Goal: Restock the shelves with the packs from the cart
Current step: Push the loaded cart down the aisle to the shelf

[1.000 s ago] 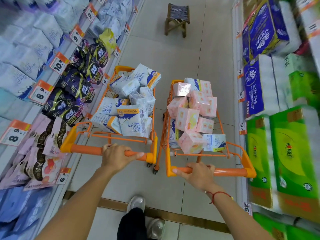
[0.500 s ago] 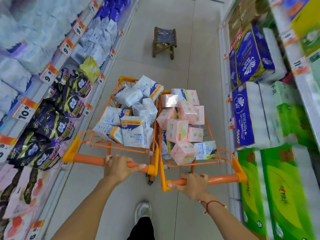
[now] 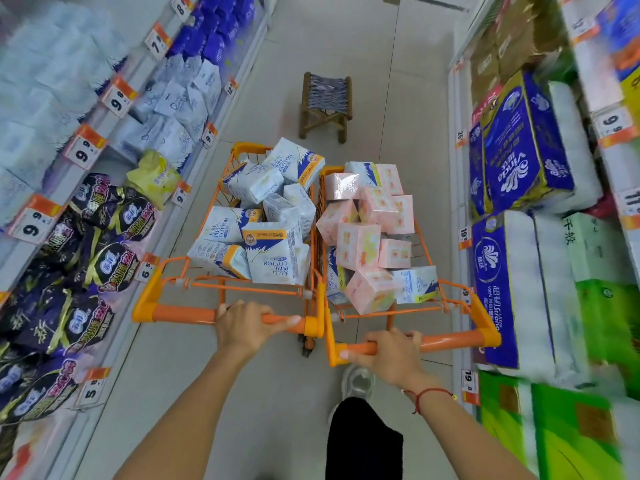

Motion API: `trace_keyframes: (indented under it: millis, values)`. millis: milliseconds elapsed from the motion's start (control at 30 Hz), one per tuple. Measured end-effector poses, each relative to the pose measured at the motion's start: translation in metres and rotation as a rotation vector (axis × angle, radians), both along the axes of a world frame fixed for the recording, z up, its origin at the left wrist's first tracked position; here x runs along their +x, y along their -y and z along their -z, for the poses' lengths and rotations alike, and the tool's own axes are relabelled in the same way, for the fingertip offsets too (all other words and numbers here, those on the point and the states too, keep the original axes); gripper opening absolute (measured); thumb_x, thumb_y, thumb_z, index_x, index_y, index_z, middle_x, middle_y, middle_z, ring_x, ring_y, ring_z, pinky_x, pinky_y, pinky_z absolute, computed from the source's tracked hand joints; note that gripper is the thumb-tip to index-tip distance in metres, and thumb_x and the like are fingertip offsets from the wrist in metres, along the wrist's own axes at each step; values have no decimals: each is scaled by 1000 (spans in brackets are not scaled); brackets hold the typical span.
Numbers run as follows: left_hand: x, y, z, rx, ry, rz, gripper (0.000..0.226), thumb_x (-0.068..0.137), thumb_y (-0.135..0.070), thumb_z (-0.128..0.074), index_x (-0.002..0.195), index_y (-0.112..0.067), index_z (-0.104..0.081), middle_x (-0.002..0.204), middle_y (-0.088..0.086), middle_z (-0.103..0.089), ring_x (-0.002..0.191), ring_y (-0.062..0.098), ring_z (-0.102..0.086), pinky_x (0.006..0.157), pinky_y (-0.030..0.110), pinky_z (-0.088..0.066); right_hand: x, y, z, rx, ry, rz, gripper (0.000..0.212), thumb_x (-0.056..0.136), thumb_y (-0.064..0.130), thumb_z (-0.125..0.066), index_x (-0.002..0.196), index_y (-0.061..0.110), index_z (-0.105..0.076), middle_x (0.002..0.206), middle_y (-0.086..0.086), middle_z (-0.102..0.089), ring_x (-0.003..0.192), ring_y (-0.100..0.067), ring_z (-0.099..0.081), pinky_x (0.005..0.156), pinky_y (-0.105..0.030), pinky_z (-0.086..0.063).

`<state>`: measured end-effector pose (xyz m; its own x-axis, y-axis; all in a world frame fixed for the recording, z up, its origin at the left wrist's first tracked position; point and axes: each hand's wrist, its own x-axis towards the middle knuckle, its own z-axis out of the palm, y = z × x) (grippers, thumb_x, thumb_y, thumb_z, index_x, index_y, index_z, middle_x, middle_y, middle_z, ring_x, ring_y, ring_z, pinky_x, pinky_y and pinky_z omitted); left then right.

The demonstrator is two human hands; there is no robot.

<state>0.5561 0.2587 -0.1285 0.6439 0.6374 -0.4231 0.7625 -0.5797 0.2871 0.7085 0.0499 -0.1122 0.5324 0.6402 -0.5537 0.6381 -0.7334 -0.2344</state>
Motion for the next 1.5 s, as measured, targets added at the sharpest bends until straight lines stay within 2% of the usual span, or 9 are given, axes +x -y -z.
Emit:
trace_keyframes:
  millis: [333,467,667,867,1000,1133,1233,1367,1500]
  values:
    - [135,-65,-6,55,-16,-188,77,56,-90,-35,65,-22,-68,65,-5,-65,75,14,-57,77,28,-26,154,-93,-2,-103,-86,-69,62,66,89,-36,57,28,-46,70,8,-54,91,-16,-55,93,-41,-24]
    - [181,-88,-13,35,-59,-248,63,67,-84,-44,76,-28,-69,72,-4,-63,85,18,-57,84,31,-28,205,-128,-3,-142,-129,-96,62,67,89,-34,58,28,-44,70,7,-53,91,-17,-56,97,-45,-26]
    - [244,-133,-13,3,-102,-315,69,68,-86,-38,83,-27,-71,70,-2,-60,91,20,-58,100,37,-30,274,-181,-1,-158,-138,-126,65,66,90,-32,59,26,-41,65,6,-50,87,-17,-58,94,-43,-26]
    - [305,-177,-12,-19,-57,-405,72,65,-88,-40,67,-21,-67,60,-6,-52,74,19,-46,90,32,-32,340,-230,-5,-206,-186,-154,67,67,90,-30,68,26,-49,62,7,-51,88,-16,-55,89,-42,-25]
    - [341,-198,-14,-39,-25,-464,74,64,-89,-41,65,-19,-66,59,-4,-54,69,18,-48,78,31,-26,378,-255,-8,-260,-212,-164,66,68,90,-29,70,27,-50,72,6,-56,94,-17,-55,91,-43,-25]
    - [369,-222,-10,-41,-21,-517,77,61,-90,-41,73,-21,-73,60,-8,-51,77,17,-48,96,35,-32,404,-269,-6,-291,-179,-197,67,69,89,-28,81,30,-57,89,3,-62,99,-19,-53,89,-42,-24]
    - [387,-240,-10,-56,-11,-529,74,60,-91,-40,79,-27,-73,78,-3,-64,97,23,-58,99,37,-33,416,-273,-5,-266,-155,-197,70,67,91,-27,79,30,-59,89,3,-63,99,-19,-54,93,-43,-26]
    - [400,-258,-11,-97,-64,-467,78,64,-90,-38,100,-30,-72,116,3,-66,119,27,-51,108,42,-30,428,-277,-3,-264,-225,-164,75,71,89,-22,76,24,-58,75,4,-55,99,-20,-54,99,-46,-24]
    - [403,-263,-10,-80,-90,-437,76,74,-81,-41,121,-25,-61,135,6,-52,131,29,-38,111,44,-23,448,-280,-21,-154,-584,-35,55,89,65,-38,116,23,-60,109,5,-59,106,-14,-49,102,-35,-32]
